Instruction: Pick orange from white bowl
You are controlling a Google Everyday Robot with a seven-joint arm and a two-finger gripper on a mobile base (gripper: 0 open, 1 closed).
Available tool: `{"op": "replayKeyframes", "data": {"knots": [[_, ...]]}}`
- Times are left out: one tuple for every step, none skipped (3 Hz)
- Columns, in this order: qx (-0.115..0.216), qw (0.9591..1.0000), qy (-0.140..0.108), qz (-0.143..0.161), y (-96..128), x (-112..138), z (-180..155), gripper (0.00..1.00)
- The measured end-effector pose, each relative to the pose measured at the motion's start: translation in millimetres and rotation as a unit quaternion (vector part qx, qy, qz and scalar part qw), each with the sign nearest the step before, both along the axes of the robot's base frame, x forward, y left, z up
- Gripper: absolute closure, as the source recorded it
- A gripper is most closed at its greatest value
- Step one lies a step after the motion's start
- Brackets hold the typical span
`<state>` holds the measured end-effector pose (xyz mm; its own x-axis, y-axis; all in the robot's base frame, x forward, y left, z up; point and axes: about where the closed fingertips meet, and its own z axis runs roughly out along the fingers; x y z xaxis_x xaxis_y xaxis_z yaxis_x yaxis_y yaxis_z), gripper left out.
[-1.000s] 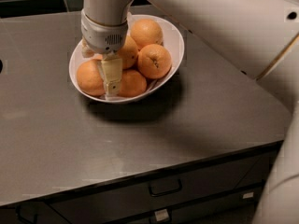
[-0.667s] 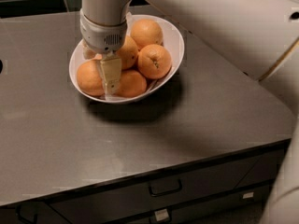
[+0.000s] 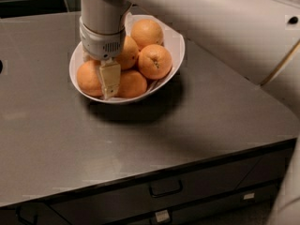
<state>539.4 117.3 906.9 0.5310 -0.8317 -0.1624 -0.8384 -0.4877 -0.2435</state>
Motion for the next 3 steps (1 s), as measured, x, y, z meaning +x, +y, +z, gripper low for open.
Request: {"op": "replayKeyframes", "data": {"knots": [[0.000,1.0000,0.000,0.000,0.0,0.0,0.0,0.47],[0.000,1.0000,0.000,0.000,0.0,0.0,0.0,0.70],[0.000,1.0000,0.000,0.000,0.0,0.0,0.1,0.94]]}}
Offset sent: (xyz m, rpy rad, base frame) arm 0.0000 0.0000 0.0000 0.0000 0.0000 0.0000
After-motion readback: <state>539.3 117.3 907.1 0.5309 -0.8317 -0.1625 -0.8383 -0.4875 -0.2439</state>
